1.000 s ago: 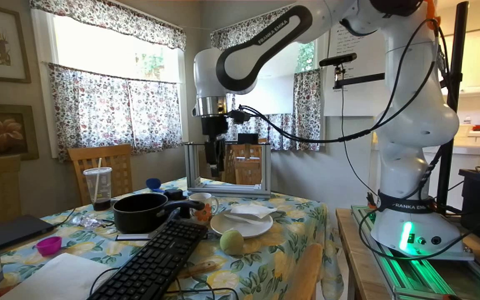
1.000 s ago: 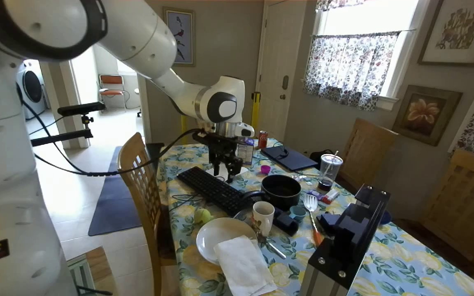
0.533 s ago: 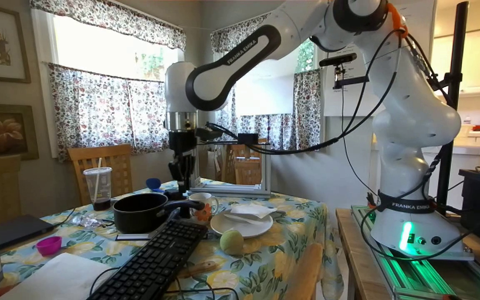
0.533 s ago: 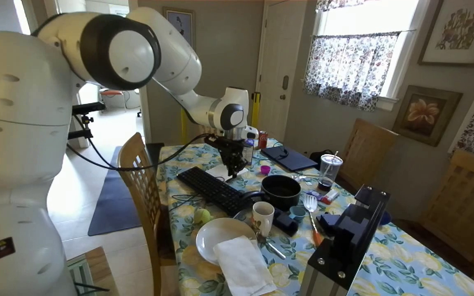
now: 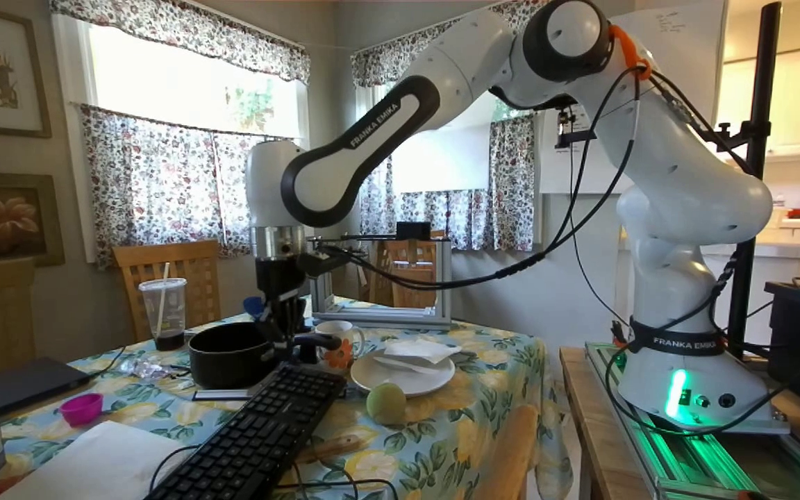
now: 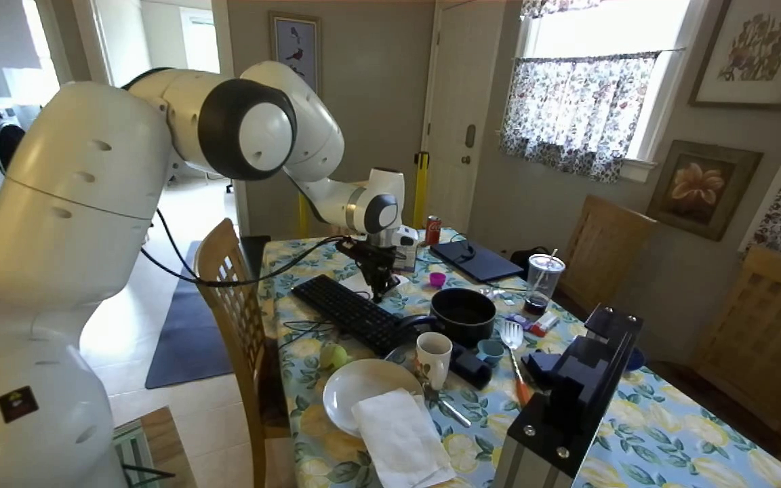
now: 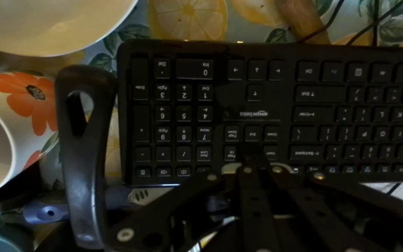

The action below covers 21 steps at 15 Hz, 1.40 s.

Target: Press a button on the right side of the keyboard

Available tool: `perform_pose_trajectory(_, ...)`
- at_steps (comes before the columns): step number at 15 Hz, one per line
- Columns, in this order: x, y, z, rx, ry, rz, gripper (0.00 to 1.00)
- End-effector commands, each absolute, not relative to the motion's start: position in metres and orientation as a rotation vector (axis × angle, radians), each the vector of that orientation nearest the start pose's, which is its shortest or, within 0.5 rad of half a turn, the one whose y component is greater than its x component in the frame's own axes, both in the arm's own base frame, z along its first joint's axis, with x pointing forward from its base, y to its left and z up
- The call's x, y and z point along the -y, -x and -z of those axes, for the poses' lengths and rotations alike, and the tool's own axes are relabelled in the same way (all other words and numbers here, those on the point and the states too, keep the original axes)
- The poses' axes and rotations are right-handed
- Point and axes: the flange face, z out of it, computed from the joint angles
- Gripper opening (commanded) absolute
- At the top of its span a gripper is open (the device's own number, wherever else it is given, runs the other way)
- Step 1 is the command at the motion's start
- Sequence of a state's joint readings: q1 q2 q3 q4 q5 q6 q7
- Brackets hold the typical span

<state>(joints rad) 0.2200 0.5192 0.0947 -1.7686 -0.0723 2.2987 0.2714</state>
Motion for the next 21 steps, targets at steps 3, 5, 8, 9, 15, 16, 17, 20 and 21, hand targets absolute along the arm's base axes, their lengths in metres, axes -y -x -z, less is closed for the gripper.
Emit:
perform_pose_trajectory(3,-0.205,-0.645,-0.233,0.129,3.141,0.0,0.0)
perform_pose_trajectory(5,-0.207,-0.646,-0.228,0.144,3.136,0.0,0.0)
perform_pose_trajectory(8,-0.206,-0.65,-0.222,0.143,3.132,-0.007,0.0)
perform_pose_trajectory(9,-0.206,-0.651,-0.22,0.144,3.135,-0.003,0.0)
perform_pose_trajectory(15,-0.204,-0.651,-0.208,0.14,3.141,-0.033,0.0)
perform_pose_trajectory(16,-0.203,-0.651,-0.205,0.145,3.144,-0.037,0.0)
perform_pose_trajectory(17,-0.202,-0.651,-0.201,0.15,3.15,-0.039,0.0)
perform_pose_trajectory(20,-0.196,-0.651,-0.191,0.148,3.153,-0.069,0.0)
perform_pose_trajectory(21,-0.196,-0.651,-0.191,0.157,3.15,-0.067,0.0)
